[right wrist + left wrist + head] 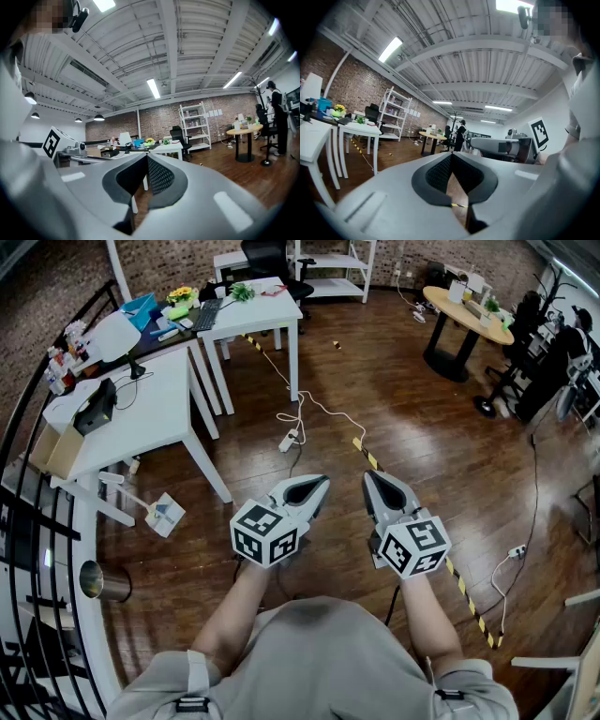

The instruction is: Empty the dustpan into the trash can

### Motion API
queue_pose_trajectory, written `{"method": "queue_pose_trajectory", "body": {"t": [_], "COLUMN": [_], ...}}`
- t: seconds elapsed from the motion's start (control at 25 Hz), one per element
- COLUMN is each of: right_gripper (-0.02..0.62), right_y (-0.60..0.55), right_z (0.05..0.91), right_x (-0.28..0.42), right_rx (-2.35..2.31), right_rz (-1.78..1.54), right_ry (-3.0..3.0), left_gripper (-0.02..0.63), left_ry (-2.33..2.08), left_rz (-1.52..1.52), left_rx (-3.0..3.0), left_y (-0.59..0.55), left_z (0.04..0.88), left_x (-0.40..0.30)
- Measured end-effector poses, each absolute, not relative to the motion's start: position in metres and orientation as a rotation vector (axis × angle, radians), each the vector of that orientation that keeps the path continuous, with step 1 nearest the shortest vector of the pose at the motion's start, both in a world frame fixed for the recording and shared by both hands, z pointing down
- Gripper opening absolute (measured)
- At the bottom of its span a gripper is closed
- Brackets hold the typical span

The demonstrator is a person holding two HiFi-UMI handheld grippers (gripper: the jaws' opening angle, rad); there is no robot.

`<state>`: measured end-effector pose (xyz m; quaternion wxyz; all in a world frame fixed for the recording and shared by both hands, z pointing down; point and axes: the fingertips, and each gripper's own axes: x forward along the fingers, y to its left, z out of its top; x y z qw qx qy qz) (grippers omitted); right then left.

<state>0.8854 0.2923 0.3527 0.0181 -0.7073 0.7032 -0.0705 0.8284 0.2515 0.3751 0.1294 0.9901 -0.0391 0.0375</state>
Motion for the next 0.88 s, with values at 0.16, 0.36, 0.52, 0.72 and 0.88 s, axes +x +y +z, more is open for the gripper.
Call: {"method": "queue_pose_trajectory", "body": {"t": [0.16, 0.36, 0.52, 0.72, 0.88], "right_gripper": [0.002, 0.002, 0.002, 0.002, 0.002], "right_y": [0.268, 0.224, 0.197, 0.168, 0.155], "right_z": [0.361, 0.369, 0.376, 0.383, 0.384], "right_x": [0.863, 0.810, 0.756, 0.676, 0.619], "right_rx": [-2.104, -1.907, -1.718, -1.436, -1.286], "right_rz": [-0.227, -0.252, -0.270, -0.298, -0.293], "right_ry": [2.268, 2.450, 2.609, 2.806, 2.898], "left_gripper": [0.005, 0.005, 0.005, 0.005, 0.005], "left_ry": [-0.245, -0.530, -0.779, -1.095, -1.244], "left_rz": [0.096, 0.069, 0.044, 0.020, 0.010], "left_rx": [2.876, 2.826, 2.760, 2.623, 2.540], "left_y": [0.230, 0.192, 0.173, 0.166, 0.167], "left_z": [0.380, 0.387, 0.394, 0.403, 0.408], "left_x": [0.799, 0.732, 0.666, 0.575, 0.516]}}
